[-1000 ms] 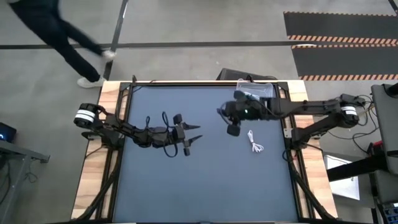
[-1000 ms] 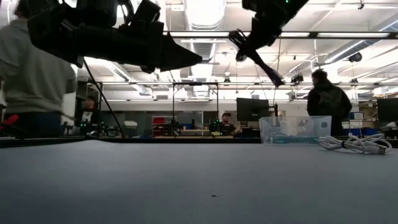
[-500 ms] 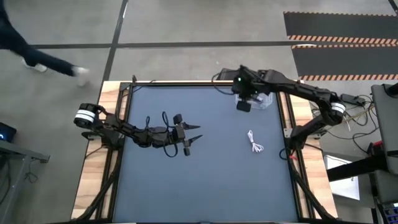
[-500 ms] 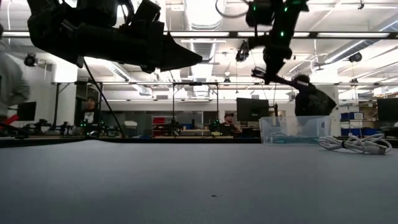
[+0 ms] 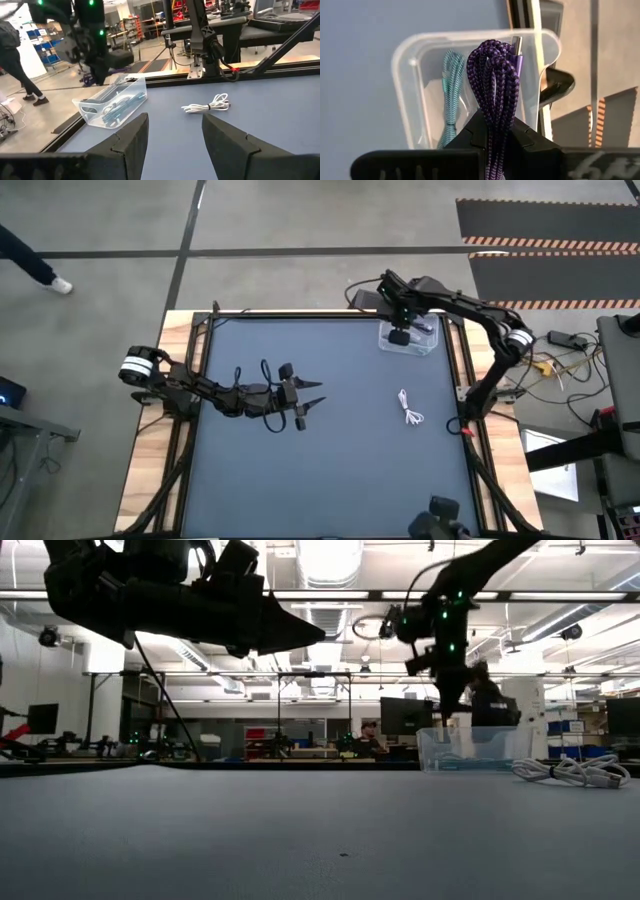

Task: Pick and place USB-C Cables
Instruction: Put the violet charger cable into the bin

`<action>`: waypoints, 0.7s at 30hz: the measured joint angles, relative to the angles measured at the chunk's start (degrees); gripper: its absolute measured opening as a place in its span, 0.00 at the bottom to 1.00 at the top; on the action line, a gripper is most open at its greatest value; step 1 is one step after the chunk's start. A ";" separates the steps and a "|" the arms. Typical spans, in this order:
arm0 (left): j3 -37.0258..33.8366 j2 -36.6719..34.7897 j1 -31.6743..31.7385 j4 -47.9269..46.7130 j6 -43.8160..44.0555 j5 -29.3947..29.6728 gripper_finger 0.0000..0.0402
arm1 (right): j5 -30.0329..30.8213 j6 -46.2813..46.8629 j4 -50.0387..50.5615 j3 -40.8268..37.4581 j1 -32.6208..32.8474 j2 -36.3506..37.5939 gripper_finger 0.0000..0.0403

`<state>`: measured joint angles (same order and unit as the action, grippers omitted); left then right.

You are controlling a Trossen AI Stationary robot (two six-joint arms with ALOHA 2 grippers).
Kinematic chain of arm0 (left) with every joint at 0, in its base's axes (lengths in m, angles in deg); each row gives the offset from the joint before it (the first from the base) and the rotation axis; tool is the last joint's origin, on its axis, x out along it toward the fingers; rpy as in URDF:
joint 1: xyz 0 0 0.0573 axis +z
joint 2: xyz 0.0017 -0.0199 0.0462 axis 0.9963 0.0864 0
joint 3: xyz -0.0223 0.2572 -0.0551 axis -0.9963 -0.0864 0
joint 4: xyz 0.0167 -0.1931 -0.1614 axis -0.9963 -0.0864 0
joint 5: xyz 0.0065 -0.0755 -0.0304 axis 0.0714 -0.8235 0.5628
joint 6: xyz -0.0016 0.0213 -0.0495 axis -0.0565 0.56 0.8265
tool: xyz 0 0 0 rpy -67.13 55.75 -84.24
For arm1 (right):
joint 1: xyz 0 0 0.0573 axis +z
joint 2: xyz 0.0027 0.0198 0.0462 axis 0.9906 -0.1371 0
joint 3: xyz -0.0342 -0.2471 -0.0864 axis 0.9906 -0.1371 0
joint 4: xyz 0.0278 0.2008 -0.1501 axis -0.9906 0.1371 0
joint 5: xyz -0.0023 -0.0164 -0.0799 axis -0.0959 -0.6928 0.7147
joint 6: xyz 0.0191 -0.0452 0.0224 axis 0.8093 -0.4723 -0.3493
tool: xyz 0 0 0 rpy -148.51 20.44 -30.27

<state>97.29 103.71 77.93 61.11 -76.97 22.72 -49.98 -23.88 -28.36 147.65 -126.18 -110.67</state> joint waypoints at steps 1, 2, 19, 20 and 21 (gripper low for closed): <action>0.00 0.00 0.00 -0.10 0.00 0.00 0.42 | -0.04 -0.54 -0.02 0.00 -0.64 -0.79 0.03; 0.00 0.00 0.00 -0.50 0.21 0.00 0.42 | -0.13 -1.16 -0.04 0.00 -1.24 -1.54 0.03; -0.04 0.00 0.00 -1.56 1.42 -0.07 0.42 | -4.50 -3.98 -3.02 0.00 -6.60 -8.06 0.03; -0.04 0.00 0.00 -1.58 1.44 -0.07 0.42 | -4.90 -3.98 -3.46 0.00 -6.62 -8.12 0.03; -0.04 0.00 0.00 -1.58 1.42 -0.07 0.42 | -5.56 -3.98 -3.91 0.00 -6.62 -8.12 0.03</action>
<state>97.25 103.71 77.93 59.53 -75.54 22.66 -55.54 -27.86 -32.27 147.65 -132.80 -118.79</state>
